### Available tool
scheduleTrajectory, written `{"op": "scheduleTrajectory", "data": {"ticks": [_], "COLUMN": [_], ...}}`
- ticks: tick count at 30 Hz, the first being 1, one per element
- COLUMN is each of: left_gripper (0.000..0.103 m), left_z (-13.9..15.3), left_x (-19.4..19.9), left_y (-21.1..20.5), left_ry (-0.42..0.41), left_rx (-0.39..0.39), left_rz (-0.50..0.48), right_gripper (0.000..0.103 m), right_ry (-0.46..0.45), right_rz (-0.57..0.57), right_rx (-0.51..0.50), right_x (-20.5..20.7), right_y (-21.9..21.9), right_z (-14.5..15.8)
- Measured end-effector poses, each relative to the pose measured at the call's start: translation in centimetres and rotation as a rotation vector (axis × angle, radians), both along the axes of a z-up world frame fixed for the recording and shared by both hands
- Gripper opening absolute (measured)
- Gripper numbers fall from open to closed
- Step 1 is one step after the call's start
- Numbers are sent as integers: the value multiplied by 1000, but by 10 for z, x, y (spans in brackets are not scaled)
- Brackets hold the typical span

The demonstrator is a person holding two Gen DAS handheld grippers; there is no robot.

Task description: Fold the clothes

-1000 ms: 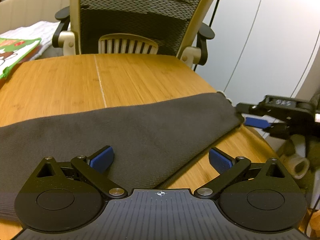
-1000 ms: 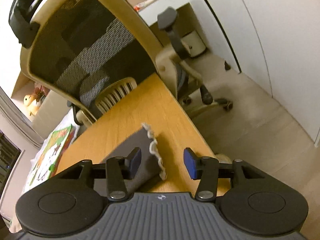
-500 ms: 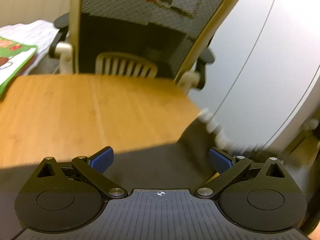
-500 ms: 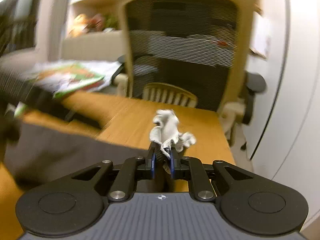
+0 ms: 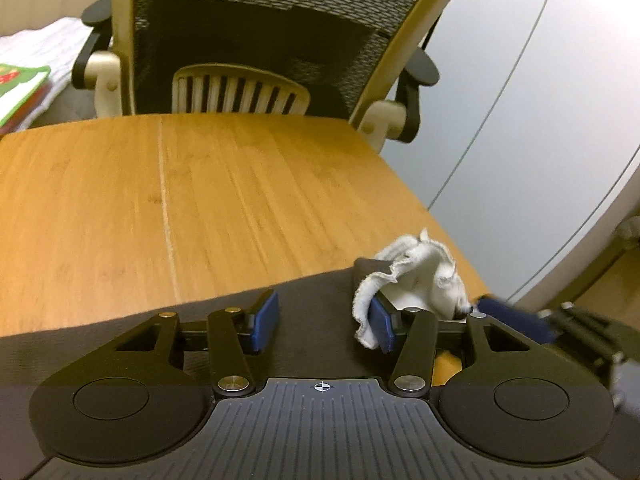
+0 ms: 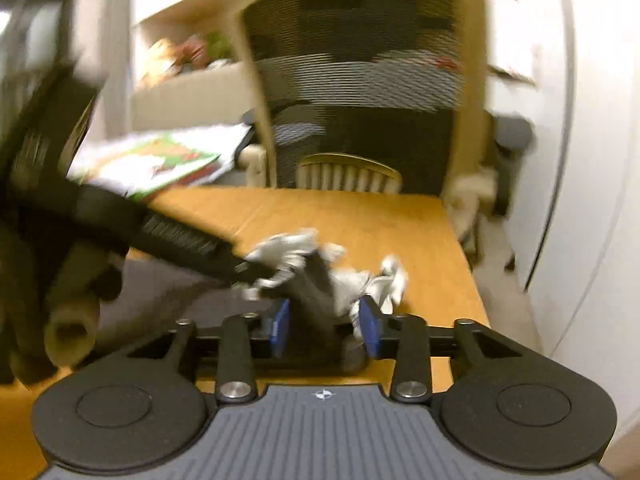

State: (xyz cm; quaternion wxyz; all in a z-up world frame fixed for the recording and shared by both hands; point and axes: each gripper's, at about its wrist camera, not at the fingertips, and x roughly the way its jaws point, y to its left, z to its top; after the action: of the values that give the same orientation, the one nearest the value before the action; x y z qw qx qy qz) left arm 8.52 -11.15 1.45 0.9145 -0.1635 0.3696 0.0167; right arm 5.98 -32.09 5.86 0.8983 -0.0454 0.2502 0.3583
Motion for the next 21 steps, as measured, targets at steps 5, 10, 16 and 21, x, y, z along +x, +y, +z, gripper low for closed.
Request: {"op": "scheduleTrajectory", "data": {"ticks": [5, 10, 16, 21], "left_gripper": [54, 54, 54, 56], "left_z": [-3, -1, 1, 4], "left_x": [-1, -3, -4, -14], "left_y": [3, 3, 5, 24], "left_ry": [3, 0, 2, -14], "left_rx": [-1, 2, 26, 13], "left_rz": [7, 6, -1, 60], "right_gripper": [41, 38, 7, 8], "right_ry": [125, 244, 153, -26], "right_rz": [-181, -186, -121, 150], "right_rx": [66, 115, 134, 0], "right_x": [34, 53, 45, 2], "right_y": [-25, -22, 2, 50], "right_z": [-13, -32, -14, 7]}}
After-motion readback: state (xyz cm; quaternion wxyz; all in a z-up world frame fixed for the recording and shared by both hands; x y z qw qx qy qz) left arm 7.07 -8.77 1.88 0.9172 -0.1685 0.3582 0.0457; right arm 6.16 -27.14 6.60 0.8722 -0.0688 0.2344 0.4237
